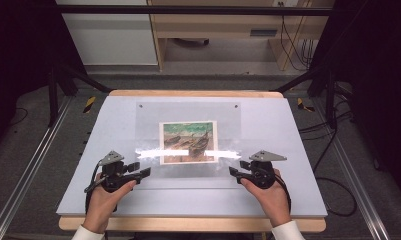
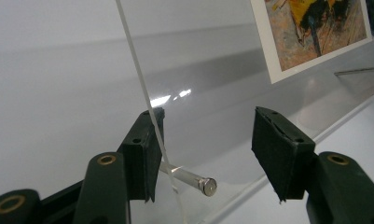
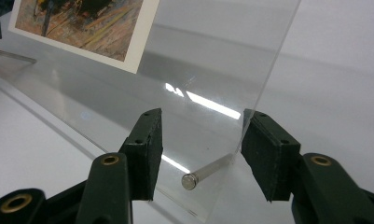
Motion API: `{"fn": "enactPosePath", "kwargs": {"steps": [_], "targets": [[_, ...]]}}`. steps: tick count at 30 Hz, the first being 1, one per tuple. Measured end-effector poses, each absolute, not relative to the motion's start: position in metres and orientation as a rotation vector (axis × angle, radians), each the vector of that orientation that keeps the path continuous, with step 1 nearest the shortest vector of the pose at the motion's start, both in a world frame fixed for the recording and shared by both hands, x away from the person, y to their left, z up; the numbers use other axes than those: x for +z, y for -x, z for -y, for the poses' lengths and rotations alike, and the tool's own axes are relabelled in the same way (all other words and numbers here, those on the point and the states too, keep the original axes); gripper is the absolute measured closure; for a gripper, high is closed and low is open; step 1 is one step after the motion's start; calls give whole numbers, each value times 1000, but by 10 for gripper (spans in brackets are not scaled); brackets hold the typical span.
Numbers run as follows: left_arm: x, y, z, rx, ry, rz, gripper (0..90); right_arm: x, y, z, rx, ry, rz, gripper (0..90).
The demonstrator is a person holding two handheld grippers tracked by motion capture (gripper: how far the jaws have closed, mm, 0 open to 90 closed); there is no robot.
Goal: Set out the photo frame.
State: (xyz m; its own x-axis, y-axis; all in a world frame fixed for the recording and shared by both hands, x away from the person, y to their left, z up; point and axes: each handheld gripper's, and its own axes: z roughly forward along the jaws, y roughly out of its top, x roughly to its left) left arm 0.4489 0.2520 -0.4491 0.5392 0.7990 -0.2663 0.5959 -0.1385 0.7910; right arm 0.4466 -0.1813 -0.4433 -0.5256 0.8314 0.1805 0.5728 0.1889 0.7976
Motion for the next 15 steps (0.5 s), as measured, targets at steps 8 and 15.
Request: {"fn": "enactPosePath", "kwargs": {"steps": [8,15], "targets": [[-449,-446,-253,278,-1848,-1144,447,-444,-444,183,1251,-1324,-2182,518],[-450,-443,-253,278,-1845,-1143,462,-444,-442,184,1247,-1327,-2183,536]]}}
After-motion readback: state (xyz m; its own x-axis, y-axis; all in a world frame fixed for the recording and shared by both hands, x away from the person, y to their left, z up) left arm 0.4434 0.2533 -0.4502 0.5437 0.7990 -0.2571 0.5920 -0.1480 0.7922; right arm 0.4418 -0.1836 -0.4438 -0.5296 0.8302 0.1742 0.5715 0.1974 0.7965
